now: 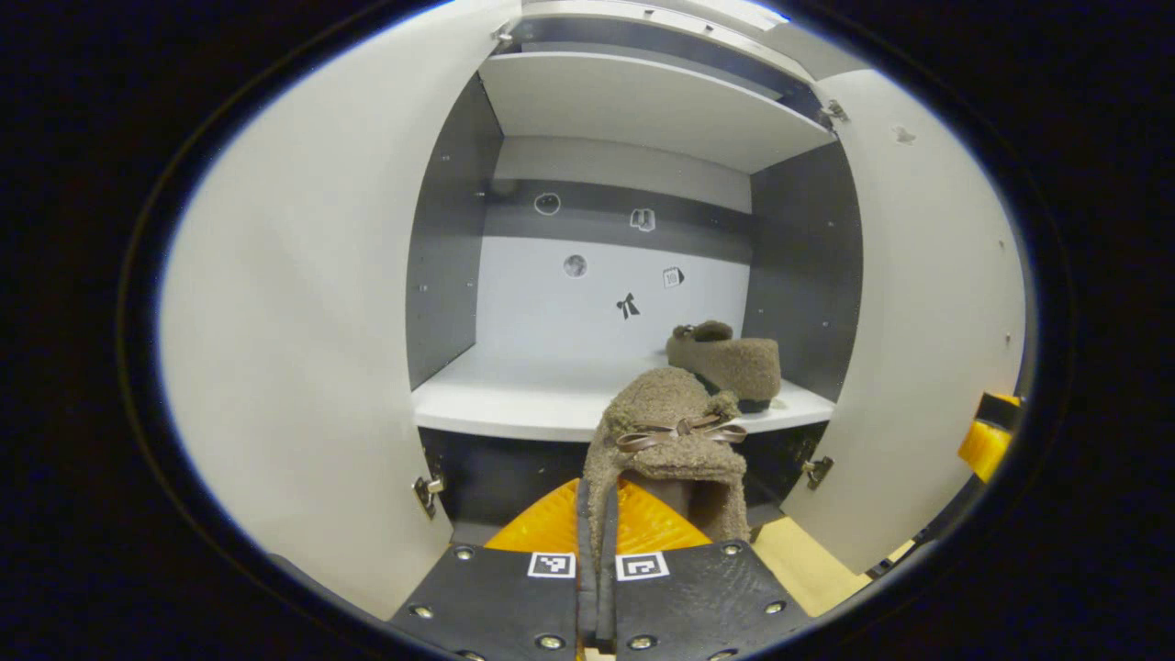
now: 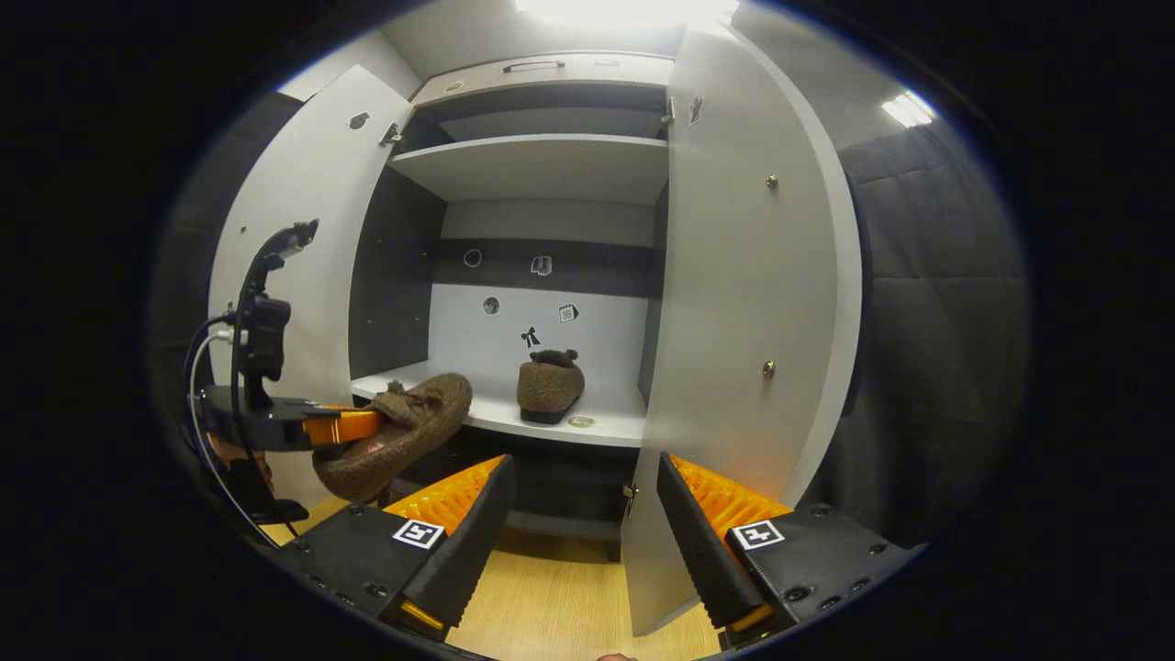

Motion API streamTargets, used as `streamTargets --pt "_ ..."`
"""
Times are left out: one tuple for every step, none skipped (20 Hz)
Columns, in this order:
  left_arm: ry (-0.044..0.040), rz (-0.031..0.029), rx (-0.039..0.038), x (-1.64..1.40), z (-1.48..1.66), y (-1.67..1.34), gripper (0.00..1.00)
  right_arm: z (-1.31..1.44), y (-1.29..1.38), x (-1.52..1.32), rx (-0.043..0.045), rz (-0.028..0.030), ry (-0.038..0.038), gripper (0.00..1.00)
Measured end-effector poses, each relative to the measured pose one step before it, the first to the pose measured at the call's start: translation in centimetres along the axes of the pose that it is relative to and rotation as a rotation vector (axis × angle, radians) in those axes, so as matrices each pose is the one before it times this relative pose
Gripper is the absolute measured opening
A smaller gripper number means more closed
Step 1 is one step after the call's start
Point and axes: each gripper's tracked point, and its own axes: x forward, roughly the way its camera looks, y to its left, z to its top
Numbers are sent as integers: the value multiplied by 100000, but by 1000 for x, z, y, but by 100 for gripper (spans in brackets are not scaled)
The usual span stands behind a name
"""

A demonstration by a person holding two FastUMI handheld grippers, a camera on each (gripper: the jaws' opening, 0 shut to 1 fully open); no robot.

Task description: Grab one shoe with the right hand and put it into the shoe cabinet, grab the other shoe with the left hand and put it into the shoe cabinet; then close the right door with the right hand and the left door with the left hand.

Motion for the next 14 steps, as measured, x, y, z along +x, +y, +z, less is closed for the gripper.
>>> streamTargets --pt "-1408 624 -96 681 927 276 1 -12 -96 -137 175 -183 54 98" --pt "-1470 674 -195 880 844 246 1 -105 5 36 442 -119 96 98" --pt "-1214 503 -327 824 795 184 1 -80 -16 -55 174 -340 187 98" --pt "-1293 429 -827 835 824 201 1 -170 -37 -1 -96 -384 410 98" --pt "-1498 300 -883 818 846 155 1 -129 22 -60 27 -339 437 97" --pt "-1340 139 -608 986 816 113 1 -193 67 -114 606 -80 329 98" --pt "-1409 204 -479 945 608 102 1 -66 192 -25 928 285 204 98" --pt "-1201 186 -225 1034 789 137 1 -82 158 60 629 24 293 98" --pt "-1030 96 -447 1045 642 97 1 -90 134 40 82 -112 424 97" --pt "-677 -115 -685 1010 561 20 1 -172 55 47 -198 -394 347 98" --pt "-677 -101 -906 1095 477 -4 1 -41 70 50 -122 -438 313 98" --pt "-306 8 -1047 1007 312 77 1 -5 93 81 117 -336 178 98" --pt "-32 236 -1115 969 135 145 1 7 93 53 159 -430 135 98" --pt "-89 272 -796 977 254 92 1 20 29 65 2 -456 72 98"
